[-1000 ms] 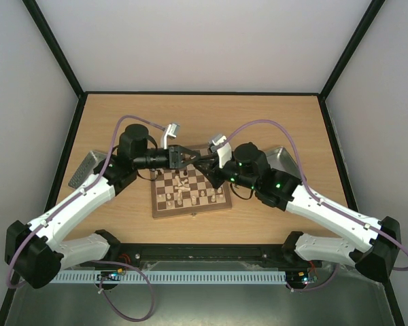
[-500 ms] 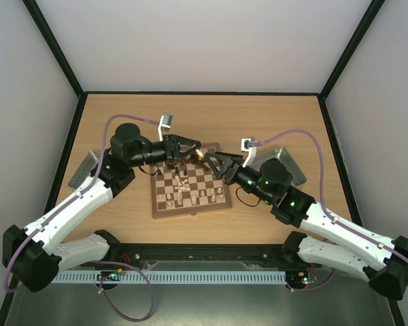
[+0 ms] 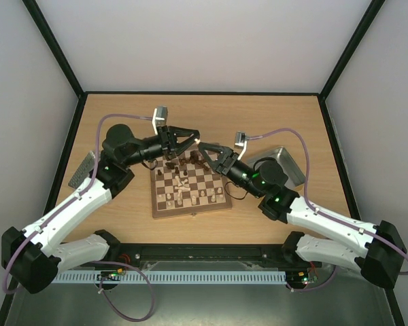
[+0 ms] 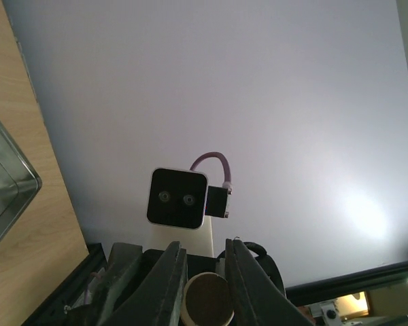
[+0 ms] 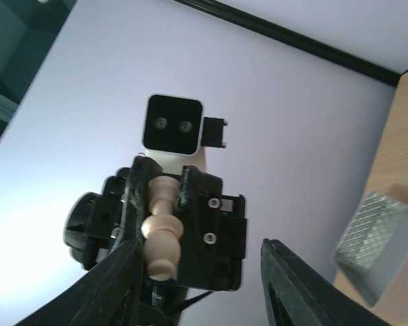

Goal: Set up the chess pieces on the board
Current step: Place the chess piece on the chessboard.

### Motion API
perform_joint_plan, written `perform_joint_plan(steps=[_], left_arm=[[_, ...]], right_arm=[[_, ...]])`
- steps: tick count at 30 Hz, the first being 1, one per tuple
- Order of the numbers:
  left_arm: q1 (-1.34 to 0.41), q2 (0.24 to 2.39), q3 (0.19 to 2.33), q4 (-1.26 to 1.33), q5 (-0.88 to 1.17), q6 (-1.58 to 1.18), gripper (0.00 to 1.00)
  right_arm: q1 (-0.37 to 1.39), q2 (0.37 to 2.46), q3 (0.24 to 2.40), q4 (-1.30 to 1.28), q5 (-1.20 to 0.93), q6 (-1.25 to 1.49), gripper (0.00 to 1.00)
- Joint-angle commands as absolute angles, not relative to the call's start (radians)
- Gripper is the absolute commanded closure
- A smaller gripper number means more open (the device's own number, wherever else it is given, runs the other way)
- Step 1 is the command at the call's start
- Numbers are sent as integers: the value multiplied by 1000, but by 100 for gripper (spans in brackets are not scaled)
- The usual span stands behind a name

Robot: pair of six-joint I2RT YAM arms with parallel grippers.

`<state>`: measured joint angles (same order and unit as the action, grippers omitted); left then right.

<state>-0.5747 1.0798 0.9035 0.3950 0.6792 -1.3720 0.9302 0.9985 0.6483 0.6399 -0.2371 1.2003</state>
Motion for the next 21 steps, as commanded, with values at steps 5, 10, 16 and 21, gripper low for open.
perform_joint_plan(steps=[5, 10, 16, 21], left_arm=[[-578, 1060, 877, 453, 678, -1415, 87], [-578, 1059, 859, 466, 672, -1421, 87], [-578, 1067, 850, 478, 663, -1422, 87], [-578, 1073, 848, 472, 661, -1418, 87]], right_arm=[[934, 1002, 667, 780, -213, 1271, 68], [933, 1012, 676, 775, -205, 1282, 78], [934, 1022, 698, 735, -228, 1282, 82], [934, 1011, 694, 697, -215, 1270, 85]])
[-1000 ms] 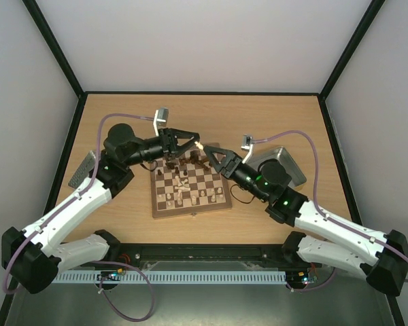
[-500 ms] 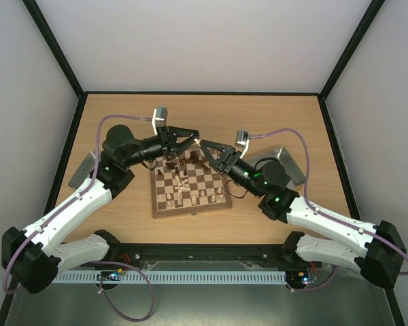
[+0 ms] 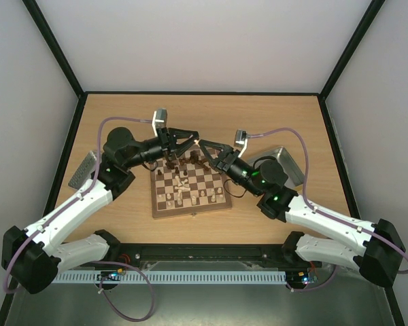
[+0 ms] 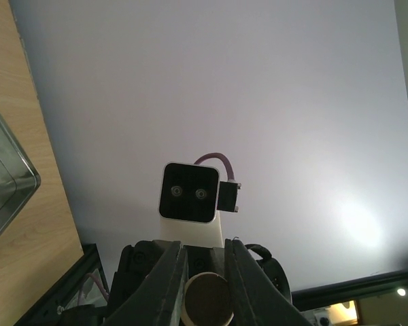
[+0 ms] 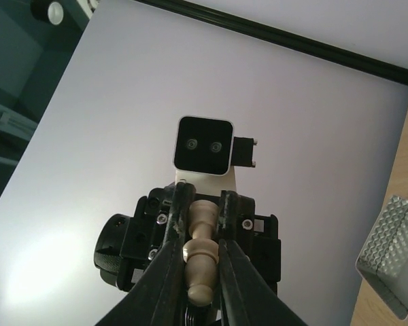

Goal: Set up the chess pieces on the board
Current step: Place the chess piece on the chessboard.

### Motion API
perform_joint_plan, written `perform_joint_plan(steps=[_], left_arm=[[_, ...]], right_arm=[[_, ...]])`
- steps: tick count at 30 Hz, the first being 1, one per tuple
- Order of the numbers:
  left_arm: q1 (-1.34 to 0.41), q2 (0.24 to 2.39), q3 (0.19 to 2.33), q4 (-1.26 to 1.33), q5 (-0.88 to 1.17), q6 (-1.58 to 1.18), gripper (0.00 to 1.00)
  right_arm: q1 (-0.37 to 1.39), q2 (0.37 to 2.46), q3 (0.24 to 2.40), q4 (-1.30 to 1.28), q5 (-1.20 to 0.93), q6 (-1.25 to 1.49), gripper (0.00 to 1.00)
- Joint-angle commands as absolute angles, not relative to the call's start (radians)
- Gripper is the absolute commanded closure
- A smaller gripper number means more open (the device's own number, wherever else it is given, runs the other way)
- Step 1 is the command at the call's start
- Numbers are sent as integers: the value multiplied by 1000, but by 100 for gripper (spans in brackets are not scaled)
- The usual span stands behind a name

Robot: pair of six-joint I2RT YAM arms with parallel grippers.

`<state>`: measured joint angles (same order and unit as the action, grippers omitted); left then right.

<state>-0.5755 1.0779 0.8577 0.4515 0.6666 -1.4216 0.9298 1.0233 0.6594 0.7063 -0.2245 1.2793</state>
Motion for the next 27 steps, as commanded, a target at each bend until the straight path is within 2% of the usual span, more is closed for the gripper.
perform_joint_plan(steps=[1, 3, 5, 8, 13, 20, 27], left_arm=[[-577, 1075, 847, 468, 662, -1414, 87], [-578, 1078, 846, 449, 662, -1399, 83], [-578, 1074, 846, 404, 646, -1353, 72], [-578, 1045, 850, 258, 568, -1220, 57], [-574, 986, 862, -123, 231, -924, 37], [-569, 904, 877, -371, -214, -667, 29], [-568, 832, 871, -381, -430, -536, 24]], right_arm=[[934, 1011, 697, 685, -211, 1267, 88], [934, 1011, 718, 631, -201, 1252, 94], [934, 1009, 746, 540, -182, 1226, 98], [934, 994, 784, 348, -137, 1182, 98], [933, 1010, 875, -116, -44, 1054, 98], [933, 1200, 1066, -630, -57, 829, 98], [962, 1399, 1216, -867, -97, 684, 98]])
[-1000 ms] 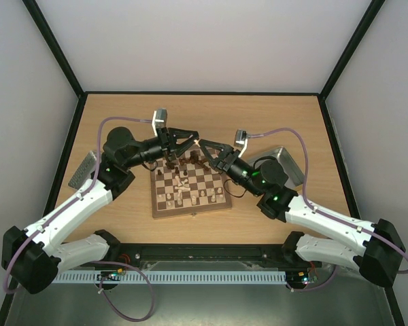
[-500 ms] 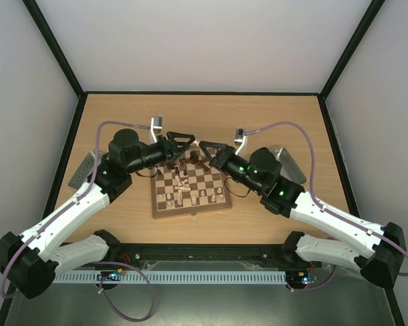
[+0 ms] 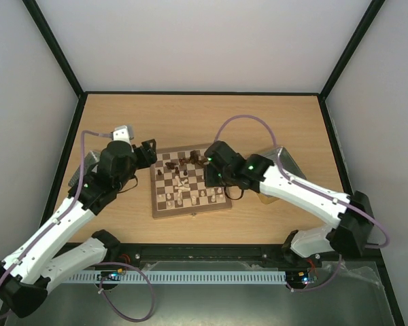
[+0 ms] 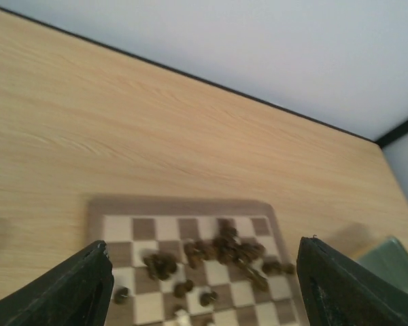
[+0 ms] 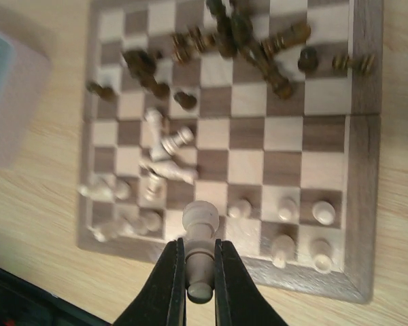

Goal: Set up the chess pieces on the board
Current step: Place the chess piece on the chessboard.

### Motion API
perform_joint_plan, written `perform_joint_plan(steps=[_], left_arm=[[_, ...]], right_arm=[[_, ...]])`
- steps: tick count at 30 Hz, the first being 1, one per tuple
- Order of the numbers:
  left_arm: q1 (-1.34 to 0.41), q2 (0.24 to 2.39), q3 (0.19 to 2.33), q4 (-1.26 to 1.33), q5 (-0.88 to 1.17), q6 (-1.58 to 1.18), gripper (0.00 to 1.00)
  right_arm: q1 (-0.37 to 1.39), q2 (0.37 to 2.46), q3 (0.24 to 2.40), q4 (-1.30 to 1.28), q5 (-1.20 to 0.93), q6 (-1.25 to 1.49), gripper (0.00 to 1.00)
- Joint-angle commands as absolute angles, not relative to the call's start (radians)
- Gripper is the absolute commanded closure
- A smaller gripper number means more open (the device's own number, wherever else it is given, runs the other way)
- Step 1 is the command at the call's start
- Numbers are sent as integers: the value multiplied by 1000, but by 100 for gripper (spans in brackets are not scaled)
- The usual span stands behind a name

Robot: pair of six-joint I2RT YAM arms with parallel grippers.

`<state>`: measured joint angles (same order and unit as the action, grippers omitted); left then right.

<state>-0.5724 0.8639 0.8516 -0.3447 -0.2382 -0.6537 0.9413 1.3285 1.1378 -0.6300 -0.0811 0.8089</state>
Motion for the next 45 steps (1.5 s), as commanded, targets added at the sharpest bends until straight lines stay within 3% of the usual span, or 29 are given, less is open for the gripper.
perform_joint_plan(steps=[1, 26, 32, 38, 45], left_arm=[[-566, 826, 867, -377, -442, -533, 24], [-521, 762, 820, -362, -368, -509, 20], [-514, 765, 815, -363, -356, -509, 20], [-509, 766, 814, -363, -348, -509, 20], [-509, 768, 811, -363, -342, -509, 20]], right_arm=[[964, 1425, 1228, -887, -100, 670, 98], [1027, 1778, 1363, -961, -101, 553, 96], [1027, 1804, 1366, -944, -103, 549, 95], [1026, 1796, 1361, -932, -103, 549, 86], [1027, 1768, 1362, -926, -101, 562, 85]])
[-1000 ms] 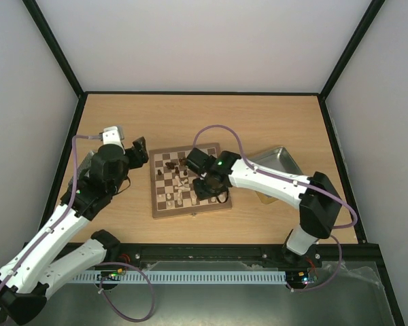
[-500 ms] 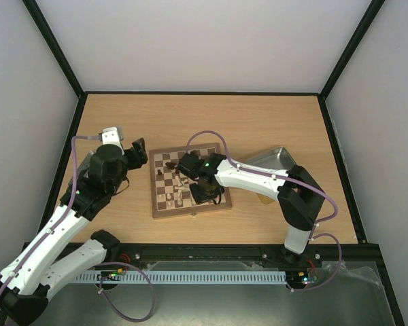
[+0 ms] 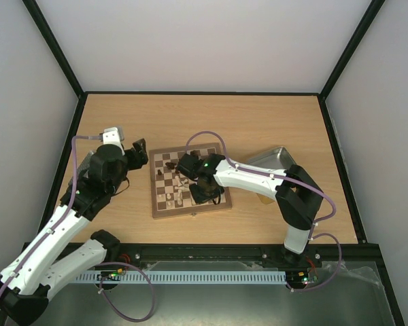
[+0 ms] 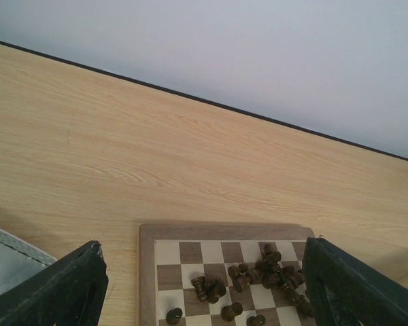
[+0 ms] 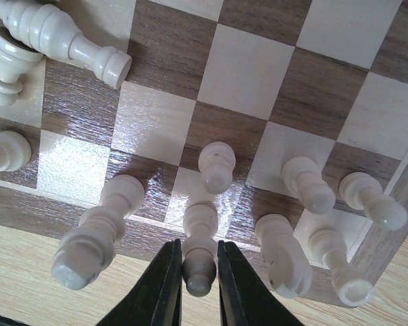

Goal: Set up the chess pieces on the board
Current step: Place the chess piece on the chessboard.

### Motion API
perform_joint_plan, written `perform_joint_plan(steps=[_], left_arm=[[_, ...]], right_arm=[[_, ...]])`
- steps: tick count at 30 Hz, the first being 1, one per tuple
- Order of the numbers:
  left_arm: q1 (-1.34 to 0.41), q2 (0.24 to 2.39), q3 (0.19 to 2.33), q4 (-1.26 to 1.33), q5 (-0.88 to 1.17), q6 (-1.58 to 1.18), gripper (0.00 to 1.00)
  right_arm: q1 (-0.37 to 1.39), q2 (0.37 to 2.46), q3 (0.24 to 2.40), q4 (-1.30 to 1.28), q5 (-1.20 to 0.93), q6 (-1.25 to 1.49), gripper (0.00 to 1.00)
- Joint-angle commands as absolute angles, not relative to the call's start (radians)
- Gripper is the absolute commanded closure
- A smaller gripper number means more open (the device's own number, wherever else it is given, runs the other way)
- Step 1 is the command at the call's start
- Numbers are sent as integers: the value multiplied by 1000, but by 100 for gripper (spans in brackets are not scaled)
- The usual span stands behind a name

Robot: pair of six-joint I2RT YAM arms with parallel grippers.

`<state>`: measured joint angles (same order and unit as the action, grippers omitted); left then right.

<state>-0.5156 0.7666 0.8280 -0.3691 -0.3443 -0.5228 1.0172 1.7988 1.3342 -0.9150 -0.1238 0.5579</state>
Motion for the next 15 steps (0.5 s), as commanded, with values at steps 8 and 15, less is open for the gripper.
perform_joint_plan(steps=[8, 15], left_arm=[[-508, 768, 810, -360, -341, -516, 20], [-505, 752, 809, -361, -380, -531, 20]], right_arm=[[1026, 1685, 1402, -948, -53, 596, 78], [1025, 1709, 1436, -841, -9, 582, 69]])
